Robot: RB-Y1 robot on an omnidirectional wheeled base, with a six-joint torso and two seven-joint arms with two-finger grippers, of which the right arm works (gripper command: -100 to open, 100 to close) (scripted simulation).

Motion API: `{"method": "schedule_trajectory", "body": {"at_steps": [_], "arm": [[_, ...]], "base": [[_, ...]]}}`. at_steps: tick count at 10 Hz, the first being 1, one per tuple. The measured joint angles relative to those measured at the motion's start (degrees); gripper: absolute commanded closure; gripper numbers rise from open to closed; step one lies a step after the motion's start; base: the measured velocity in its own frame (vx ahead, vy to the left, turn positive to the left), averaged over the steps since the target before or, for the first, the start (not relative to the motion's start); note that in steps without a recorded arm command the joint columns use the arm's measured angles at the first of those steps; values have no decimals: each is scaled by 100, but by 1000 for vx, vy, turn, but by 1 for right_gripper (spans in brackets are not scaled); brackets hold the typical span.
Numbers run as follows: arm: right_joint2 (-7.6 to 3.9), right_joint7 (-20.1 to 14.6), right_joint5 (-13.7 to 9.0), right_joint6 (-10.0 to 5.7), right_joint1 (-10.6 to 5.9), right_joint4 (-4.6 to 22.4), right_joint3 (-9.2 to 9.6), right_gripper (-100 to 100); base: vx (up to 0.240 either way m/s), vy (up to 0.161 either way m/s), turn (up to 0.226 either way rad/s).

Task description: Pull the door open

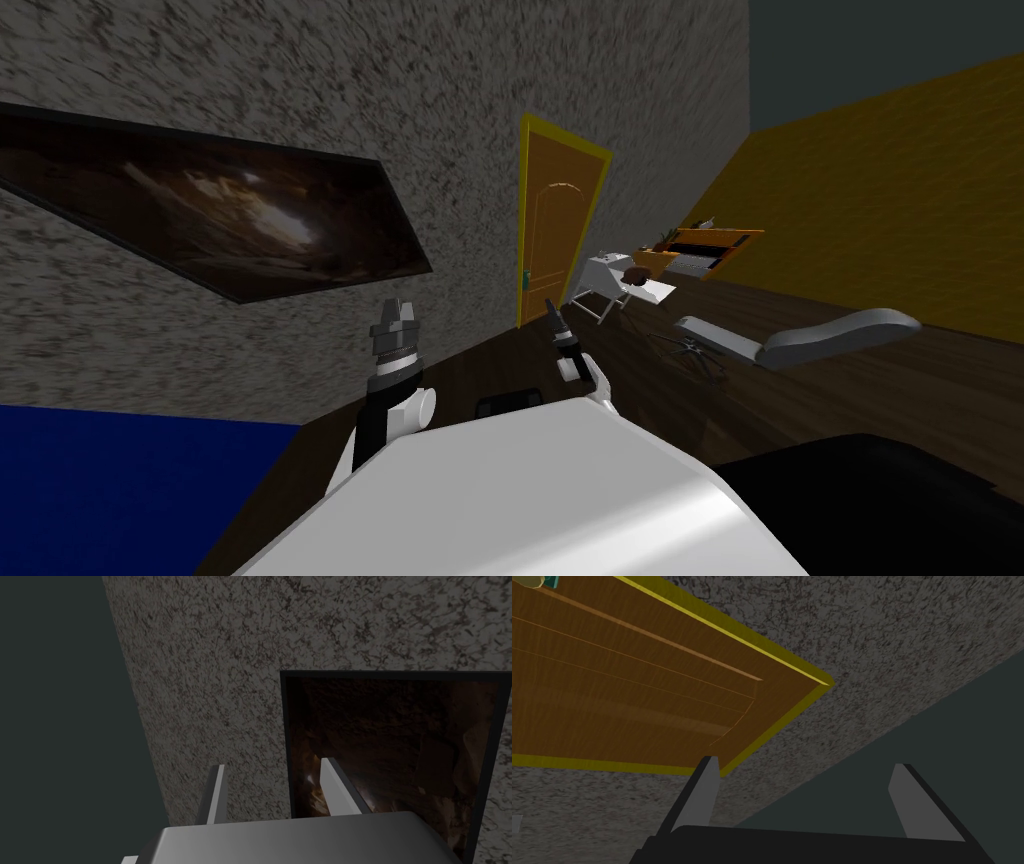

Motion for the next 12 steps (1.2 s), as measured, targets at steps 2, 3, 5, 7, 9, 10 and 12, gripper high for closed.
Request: {"method": "schedule_trajectory", "body": {"at_steps": [2,3,5,7,9,10,12], "arm": [[-69,151,116,-16,-122,263,-8,-100],[-113,221,168,-34,-223,449,-26,-100],[-183,370,285,-22,-369,715,-38,-100],[-265,521,398,-36,-558,1046,-63,-100],[-350,662,509,-52,-708,1344,-87,-100],[-376,744,572,-58,-754,1463,-89,-100],[-460,895,682,-88,-953,1818,-118,-100]], "base": [[101,-33,17],[89,-18,19],[98,-32,16],[99,-47,18],[105,-28,20],[93,-34,13],[106,-37,21]]}}
